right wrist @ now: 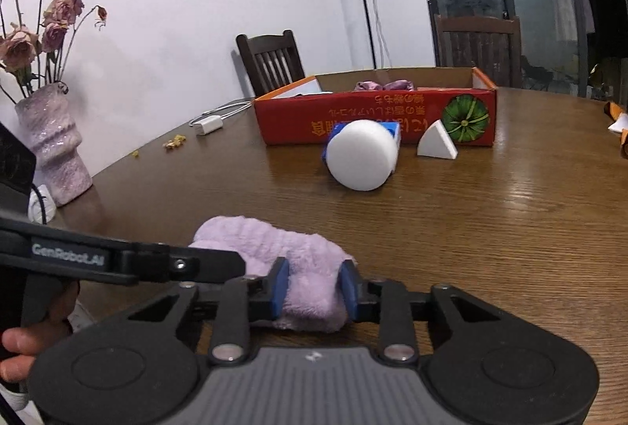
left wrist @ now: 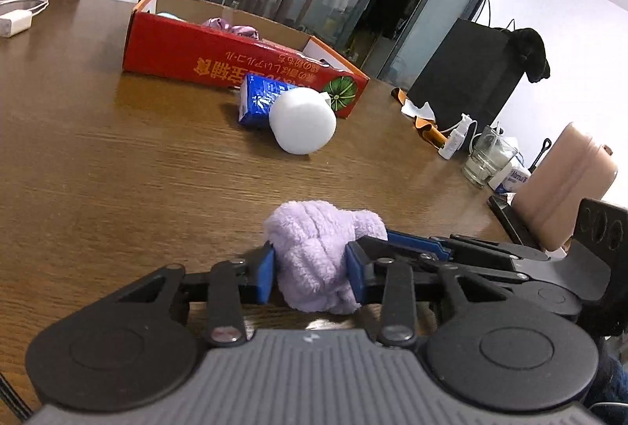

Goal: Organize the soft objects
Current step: 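Lift the lavender headband with both grippers and carry it over the box, then lower the headband into the box and open both grippers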

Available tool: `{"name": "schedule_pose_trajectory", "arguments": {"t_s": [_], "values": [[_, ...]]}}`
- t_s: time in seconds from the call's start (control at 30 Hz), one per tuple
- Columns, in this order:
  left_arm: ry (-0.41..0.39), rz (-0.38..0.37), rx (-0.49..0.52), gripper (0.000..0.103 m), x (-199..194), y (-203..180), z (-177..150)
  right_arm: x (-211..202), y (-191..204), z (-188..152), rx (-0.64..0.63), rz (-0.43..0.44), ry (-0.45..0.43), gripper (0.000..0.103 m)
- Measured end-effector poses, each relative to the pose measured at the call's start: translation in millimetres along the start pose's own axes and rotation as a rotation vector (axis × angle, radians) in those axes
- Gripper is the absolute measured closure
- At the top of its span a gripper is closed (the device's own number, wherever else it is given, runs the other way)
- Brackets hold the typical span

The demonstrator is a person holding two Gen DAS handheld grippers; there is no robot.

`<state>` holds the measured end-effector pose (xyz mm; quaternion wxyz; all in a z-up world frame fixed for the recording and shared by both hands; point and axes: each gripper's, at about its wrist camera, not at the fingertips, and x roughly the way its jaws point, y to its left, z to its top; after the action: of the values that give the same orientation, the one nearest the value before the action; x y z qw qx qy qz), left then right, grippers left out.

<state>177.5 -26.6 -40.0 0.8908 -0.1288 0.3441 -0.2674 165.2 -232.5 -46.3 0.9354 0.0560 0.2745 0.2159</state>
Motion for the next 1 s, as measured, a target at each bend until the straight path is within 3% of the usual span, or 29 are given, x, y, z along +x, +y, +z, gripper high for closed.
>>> {"name": "schedule_pose_trajectory", "arguments": {"t_s": [0.2,0.3,0.43,0.63,0.73,0.83,0.93,1.0], "values": [[-0.057,-0.051,0.036,0.072,-0.7,-8.4,25.1,-2.8,-11.0,19.0,0.050,0.053,-0.013,0.088],[-0.139,-0.115,0.044,0.072,0.3,-5.1,64.8,-10.3,-14.1,56.0,0.026,0.058,-0.105,0.088],[-0.167,-0.172,-0.001,0.072,29.2,18.5,137.9,16.0,-34.6,124.4,-0.006,0.067,-0.166,0.088],[-0.084,-0.061,-0.020,0.072,118.5,58.2,244.6,128.9,-76.0,225.6,0.001,0.031,-0.059,0.088],[-0.011,0.013,-0.082,0.072,165.6,85.4,274.8,196.5,-97.7,257.2,0.026,-0.013,0.037,0.088],[0.059,0.070,-0.110,0.069,204.0,105.9,285.1,251.8,-110.8,269.4,0.050,-0.067,0.136,0.087],[0.098,0.188,-0.052,0.056,222.3,105.4,279.9,282.3,-114.9,266.4,0.043,-0.139,0.199,0.079],[0.085,0.179,-0.048,0.055,220.1,105.4,277.4,293.2,-116.7,261.1,0.034,-0.160,0.229,0.079]]}}
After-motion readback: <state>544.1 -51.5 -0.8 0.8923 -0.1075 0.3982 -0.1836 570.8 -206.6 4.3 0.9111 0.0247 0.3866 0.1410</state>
